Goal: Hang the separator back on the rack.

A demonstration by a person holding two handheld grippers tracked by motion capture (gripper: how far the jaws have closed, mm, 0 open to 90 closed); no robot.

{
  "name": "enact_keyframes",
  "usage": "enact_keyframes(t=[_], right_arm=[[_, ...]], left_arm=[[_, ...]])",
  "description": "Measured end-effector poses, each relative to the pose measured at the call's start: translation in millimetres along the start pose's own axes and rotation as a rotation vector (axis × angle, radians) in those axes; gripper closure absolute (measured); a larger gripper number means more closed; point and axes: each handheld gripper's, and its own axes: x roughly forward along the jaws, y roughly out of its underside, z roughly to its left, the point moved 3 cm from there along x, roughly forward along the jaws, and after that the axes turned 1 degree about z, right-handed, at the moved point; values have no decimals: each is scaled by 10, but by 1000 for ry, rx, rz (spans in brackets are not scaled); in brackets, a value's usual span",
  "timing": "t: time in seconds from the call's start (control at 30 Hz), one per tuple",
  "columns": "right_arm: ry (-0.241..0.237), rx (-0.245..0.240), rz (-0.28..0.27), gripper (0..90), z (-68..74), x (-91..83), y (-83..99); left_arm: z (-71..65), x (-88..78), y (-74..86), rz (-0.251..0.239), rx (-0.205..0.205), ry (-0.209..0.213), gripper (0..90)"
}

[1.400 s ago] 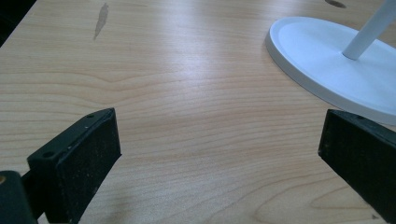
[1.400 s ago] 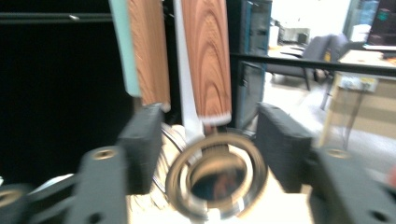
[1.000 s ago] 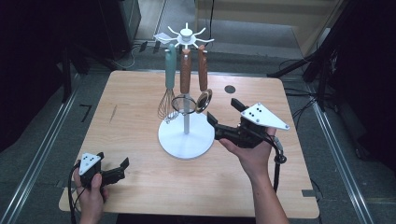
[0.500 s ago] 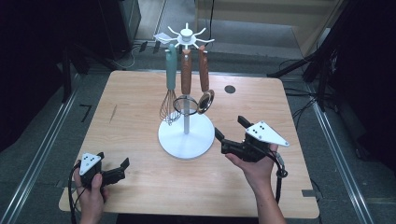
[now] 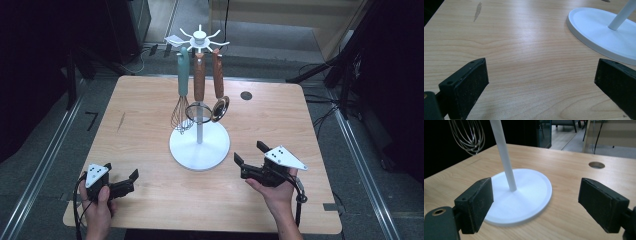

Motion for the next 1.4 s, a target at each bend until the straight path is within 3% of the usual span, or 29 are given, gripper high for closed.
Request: enact_keyframes(t=[0.3, 0.47, 0.9, 1.4], right_arm=[[36, 22, 32, 135, -177, -96, 295], [38, 79, 41, 136, -324, -148, 426], [157, 88, 115, 140, -734, -338, 770], [236, 92, 164, 141, -993, -669, 979]], left_arm=[[-3, 1, 1, 0, 0, -1, 0], [-2, 1, 1, 0, 1, -2, 0], [-1, 0, 1, -1, 2, -1, 0], [-2, 0, 1, -1, 3, -4, 0]])
